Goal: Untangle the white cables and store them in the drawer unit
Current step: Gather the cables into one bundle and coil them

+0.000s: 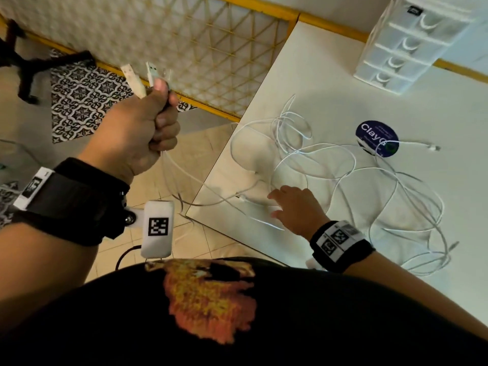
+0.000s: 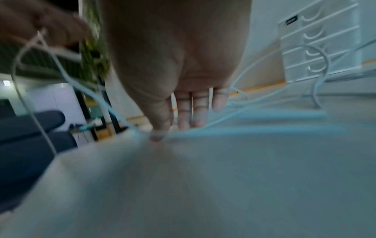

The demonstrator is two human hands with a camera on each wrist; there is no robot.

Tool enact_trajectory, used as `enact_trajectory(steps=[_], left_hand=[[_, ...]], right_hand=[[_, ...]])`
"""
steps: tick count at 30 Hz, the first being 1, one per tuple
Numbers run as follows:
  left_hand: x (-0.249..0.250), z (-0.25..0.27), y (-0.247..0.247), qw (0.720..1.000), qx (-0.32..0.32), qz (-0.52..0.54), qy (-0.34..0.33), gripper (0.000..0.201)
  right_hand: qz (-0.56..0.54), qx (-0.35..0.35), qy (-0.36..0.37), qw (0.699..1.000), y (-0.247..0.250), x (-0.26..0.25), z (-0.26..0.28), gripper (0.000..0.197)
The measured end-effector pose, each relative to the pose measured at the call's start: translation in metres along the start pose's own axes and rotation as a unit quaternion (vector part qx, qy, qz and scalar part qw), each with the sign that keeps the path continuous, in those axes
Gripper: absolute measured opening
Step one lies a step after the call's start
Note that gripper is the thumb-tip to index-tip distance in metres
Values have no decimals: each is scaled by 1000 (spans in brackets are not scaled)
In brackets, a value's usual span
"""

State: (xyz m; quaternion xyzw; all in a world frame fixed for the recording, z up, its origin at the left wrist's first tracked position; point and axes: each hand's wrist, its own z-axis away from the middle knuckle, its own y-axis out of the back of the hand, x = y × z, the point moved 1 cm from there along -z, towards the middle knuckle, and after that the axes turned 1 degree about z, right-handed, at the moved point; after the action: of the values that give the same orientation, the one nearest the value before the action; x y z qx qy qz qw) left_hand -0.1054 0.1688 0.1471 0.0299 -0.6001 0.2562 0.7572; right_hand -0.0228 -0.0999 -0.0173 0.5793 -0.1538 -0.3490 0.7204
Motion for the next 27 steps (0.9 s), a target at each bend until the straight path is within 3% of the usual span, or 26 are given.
enact_trajectory(steps=[3, 7, 11, 14, 18, 20, 24, 27], left_hand=[[0, -1, -4, 1000, -8, 6, -21, 38], [8, -6, -12, 998, -5, -2, -59, 37], [20, -13, -19, 995, -2, -4, -102, 38], [26, -16, -29, 991, -4, -12, -133, 38], [41, -20, -48, 986, 29, 16, -161, 39], [50, -24, -57, 983, 37, 27, -177, 37], [51, -31, -80, 982, -11, 1, -188, 26], [47, -26, -112, 978, -51, -43, -198, 33]], right_hand=[[30, 45, -20, 998, -8, 5, 2, 13], [28, 82, -7, 996, 5, 17, 9, 18], [-60, 130, -29, 989, 31, 37, 22, 8], [-181, 186, -69, 963, 58, 55, 35, 2], [-285, 103, -61, 951, 77, 60, 50, 18], [-350, 165, -78, 919, 91, 64, 59, 14], [-492, 332, -82, 801, 135, 69, 73, 18], [-530, 341, -9, 776, 171, 53, 75, 28]])
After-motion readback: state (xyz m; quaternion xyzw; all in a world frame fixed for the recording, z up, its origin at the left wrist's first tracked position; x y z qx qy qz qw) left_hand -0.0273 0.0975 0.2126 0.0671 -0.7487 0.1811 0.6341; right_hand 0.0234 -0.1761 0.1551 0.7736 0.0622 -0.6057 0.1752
